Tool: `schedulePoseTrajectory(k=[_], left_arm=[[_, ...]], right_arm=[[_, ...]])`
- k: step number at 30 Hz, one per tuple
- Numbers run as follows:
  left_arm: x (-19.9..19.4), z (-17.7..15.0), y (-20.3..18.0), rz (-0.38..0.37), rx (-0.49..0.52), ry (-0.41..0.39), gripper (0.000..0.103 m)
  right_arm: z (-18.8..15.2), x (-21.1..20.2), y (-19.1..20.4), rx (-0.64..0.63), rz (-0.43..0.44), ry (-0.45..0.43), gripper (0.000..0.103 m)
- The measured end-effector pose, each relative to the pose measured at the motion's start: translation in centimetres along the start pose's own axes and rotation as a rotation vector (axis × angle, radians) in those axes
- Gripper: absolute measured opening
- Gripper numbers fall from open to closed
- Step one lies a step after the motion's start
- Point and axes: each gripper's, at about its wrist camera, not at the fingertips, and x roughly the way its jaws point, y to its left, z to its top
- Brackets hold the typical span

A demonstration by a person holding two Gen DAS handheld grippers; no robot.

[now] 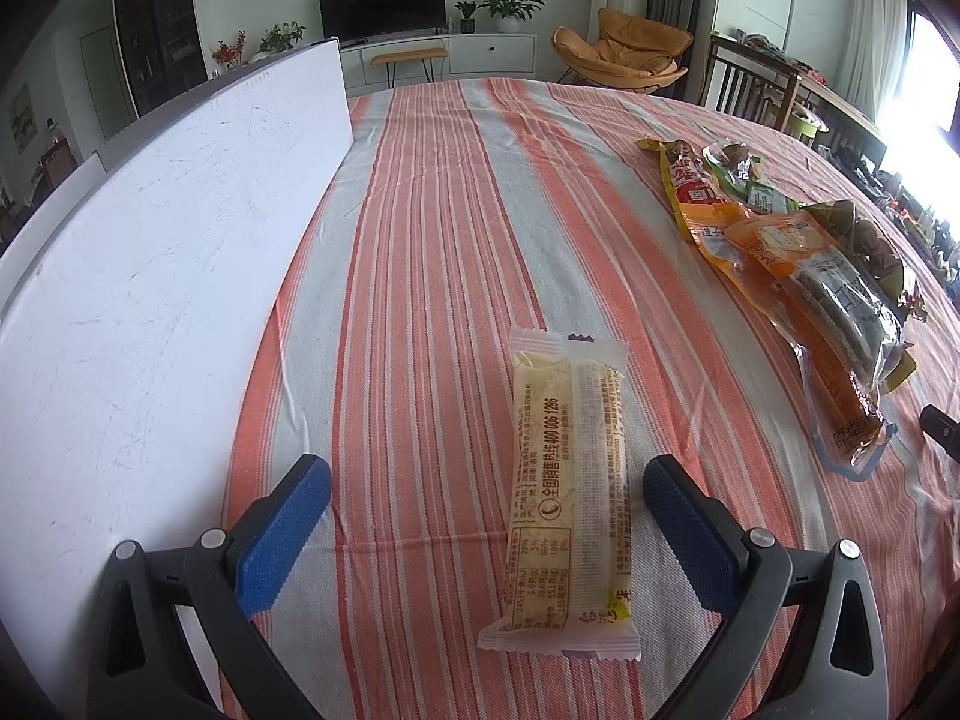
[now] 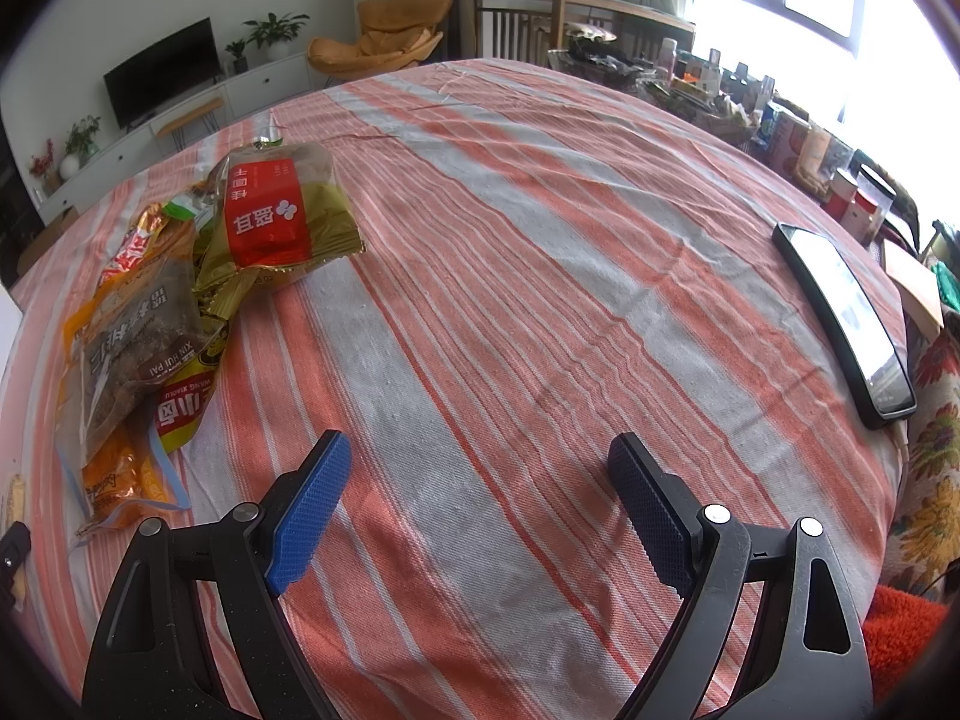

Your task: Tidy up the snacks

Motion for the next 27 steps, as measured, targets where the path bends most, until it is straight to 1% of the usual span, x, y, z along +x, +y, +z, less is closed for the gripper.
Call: schedulePoseTrajectory(k=[7,9,10,13,15,16,18,21,23,24,25,26,27], left_arm=[[0.0,0.0,0.0,0.000,0.000,0.000,0.103],[0.0,0.0,0.0,-0.001,0.000,0.000,0.103],[0.0,0.0,0.0,-0.001,0.000,0.000,0.103],[0.0,0.0,0.0,-0.001,0.000,0.000,0.103],[0.0,0.0,0.0,-0.001,0.000,0.000,0.103],[0.0,0.0,0.0,-0.001,0.000,0.000,0.103],[0.0,0.0,0.0,-0.001,0.000,0.000,0.103],[0.0,0.0,0.0,-0.001,0.000,0.000,0.103],[0.0,0.0,0.0,-0.001,0.000,0.000,0.103],[0.0,0.0,0.0,-0.001,0.000,0.000,0.103],[0.0,0.0,0.0,-0.001,0.000,0.000,0.103],[0.0,0.0,0.0,-0.001,0.000,0.000,0.103],[0.0,0.0,0.0,-0.001,0.000,0.000,0.103]], right_arm=[[0.0,0.1,0.0,0.000,0.001,0.000,0.090],[0.1,-0.2,-0.2,0.006,0.023,-0.001,0.090],[0.1,-0.4,-0.4,0.019,0.047,-0.006,0.090],[0.3,-1.0,-2.1,0.132,0.180,-0.027,0.090],[0.5,-1.3,-3.8,0.241,0.278,-0.038,0.089],[0.7,-1.3,-4.4,0.290,0.312,-0.039,0.089],[1.6,-1.1,-4.8,0.328,0.362,-0.036,0.089],[4.7,-1.0,-3.8,0.276,0.443,-0.049,0.090],[7.3,-0.7,-2.3,0.203,0.533,-0.057,0.089],[8.9,-0.2,-1.2,0.144,0.575,-0.037,0.089],[10.1,0.4,0.0,0.088,0.589,-0.009,0.089],[11.1,1.2,1.4,0.024,0.576,0.024,0.089],[12.2,2.0,3.0,-0.050,0.536,0.052,0.089]])
